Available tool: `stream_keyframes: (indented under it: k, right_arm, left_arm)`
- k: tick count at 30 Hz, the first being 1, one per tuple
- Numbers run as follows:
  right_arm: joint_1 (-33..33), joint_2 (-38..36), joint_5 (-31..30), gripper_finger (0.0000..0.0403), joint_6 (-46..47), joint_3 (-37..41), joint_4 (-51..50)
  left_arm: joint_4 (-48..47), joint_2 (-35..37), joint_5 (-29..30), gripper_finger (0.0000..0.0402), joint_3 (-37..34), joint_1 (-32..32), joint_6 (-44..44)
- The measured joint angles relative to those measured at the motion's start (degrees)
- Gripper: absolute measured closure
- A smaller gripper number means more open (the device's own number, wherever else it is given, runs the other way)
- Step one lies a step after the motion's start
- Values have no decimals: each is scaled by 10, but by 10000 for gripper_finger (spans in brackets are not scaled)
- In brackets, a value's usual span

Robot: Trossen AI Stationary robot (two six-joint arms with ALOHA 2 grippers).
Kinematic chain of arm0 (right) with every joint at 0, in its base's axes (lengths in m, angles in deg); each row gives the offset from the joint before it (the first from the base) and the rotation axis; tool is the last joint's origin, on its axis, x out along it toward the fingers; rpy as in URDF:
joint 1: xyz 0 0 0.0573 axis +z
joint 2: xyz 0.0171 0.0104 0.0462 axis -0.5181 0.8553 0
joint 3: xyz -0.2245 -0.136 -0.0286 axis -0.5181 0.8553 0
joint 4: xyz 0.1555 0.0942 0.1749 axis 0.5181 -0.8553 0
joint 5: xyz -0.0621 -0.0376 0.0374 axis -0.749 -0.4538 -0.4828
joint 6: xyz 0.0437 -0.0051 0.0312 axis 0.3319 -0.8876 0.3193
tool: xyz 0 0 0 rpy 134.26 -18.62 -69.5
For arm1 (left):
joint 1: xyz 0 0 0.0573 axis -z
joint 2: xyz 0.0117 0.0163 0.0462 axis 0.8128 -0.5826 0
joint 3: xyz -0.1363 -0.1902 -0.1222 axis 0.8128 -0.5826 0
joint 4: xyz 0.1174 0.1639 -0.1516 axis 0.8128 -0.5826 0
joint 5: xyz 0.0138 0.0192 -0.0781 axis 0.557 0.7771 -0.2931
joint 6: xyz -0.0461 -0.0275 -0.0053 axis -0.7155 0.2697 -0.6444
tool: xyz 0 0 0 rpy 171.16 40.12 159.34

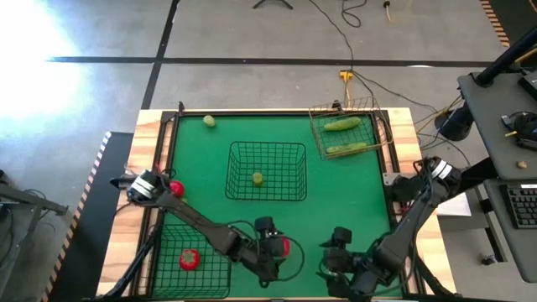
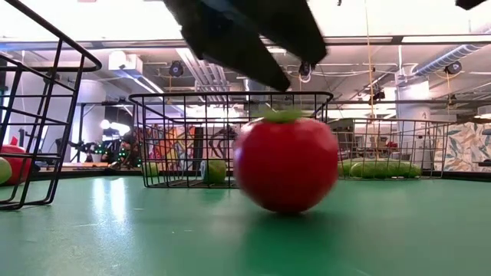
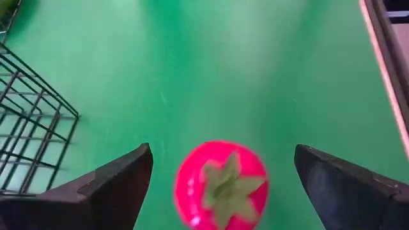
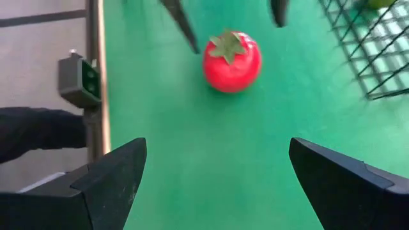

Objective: Sort produce into baskets
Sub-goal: Put the right red tomato into the bottom black wire basket

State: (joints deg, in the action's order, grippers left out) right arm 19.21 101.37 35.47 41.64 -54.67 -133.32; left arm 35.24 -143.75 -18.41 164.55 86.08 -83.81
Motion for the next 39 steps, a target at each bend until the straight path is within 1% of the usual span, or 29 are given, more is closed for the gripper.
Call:
stream_keyframes:
  k: [3, 9, 13, 16, 26, 28, 32, 35, 39]
  right_arm:
    - [9, 8, 0, 26, 8, 0, -1]
    - [9, 15, -1, 26, 10, 0, -1]
    - [10, 19, -1, 26, 7, 1, -1]
    - [10, 22, -1, 26, 5, 1, -1]
    - [8, 35, -1, 26, 3, 9, 0]
    - [4, 35, -4, 26, 3, 20, -1]
    - [-16, 35, -34, 26, 14, 58, -1]
    - [-47, 35, -60, 26, 47, 92, -1]
    - [-94, 35, -70, 26, 89, 143, 18]
  left_arm:
    - [17, -13, 2, 40, 10, -1, 6]
    - [12, -45, 0, 40, 12, -3, 5]
    - [15, -62, 17, 40, 12, -9, 5]
    - [16, -74, 17, 40, 11, -17, 5]
    - [31, -82, 19, 40, 11, -31, 5]
    - [36, -82, 19, 40, 11, -32, 5]
    - [54, -82, 23, 40, 10, -33, 7]
    - [52, -85, 39, 40, 10, -34, 9]
    - [55, -99, 34, 40, 10, -37, 5]
